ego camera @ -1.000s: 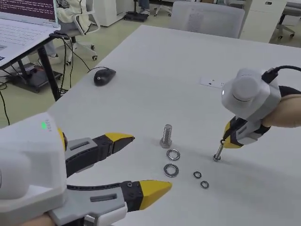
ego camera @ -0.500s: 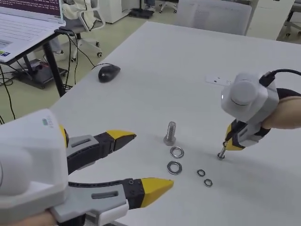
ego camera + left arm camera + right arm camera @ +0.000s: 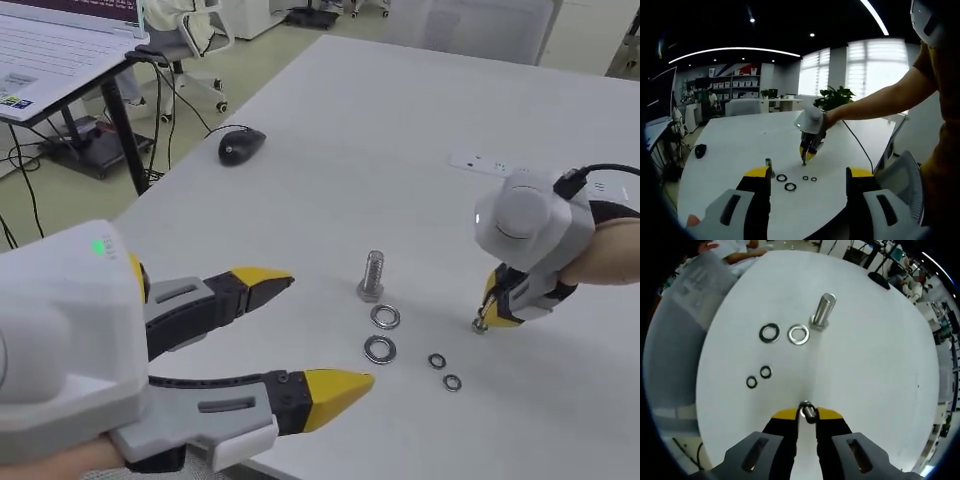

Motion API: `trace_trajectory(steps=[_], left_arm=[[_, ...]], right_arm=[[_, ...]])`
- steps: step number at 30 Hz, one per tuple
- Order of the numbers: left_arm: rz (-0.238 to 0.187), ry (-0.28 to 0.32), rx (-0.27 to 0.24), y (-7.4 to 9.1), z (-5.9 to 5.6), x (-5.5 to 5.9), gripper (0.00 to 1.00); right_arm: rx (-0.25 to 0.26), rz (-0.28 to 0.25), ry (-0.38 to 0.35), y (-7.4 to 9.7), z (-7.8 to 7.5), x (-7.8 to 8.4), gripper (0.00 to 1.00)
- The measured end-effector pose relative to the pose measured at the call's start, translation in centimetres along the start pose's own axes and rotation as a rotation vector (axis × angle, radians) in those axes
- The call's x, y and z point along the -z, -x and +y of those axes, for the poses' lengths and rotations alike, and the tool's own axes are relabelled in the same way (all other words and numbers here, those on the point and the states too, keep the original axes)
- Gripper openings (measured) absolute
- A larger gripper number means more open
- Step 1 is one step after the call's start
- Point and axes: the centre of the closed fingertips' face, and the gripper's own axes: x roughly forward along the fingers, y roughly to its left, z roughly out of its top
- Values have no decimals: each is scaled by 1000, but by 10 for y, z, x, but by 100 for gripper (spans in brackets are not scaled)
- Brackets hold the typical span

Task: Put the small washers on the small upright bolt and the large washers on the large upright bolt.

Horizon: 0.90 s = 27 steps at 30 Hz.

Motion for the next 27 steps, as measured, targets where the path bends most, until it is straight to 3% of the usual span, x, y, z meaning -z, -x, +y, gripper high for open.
trace_trajectory(steps=[10,13,27], left_arm=[[3,1,-7,0,2,1,60],[2,-2,-6,1,1,0,60],[-3,-7,-3,2,-2,1,60]], right_arm=[[3,0,5,-8,2,6,13],[14,-3,14,-7,1,7,18],[45,-48,-42,16,7,9,20]])
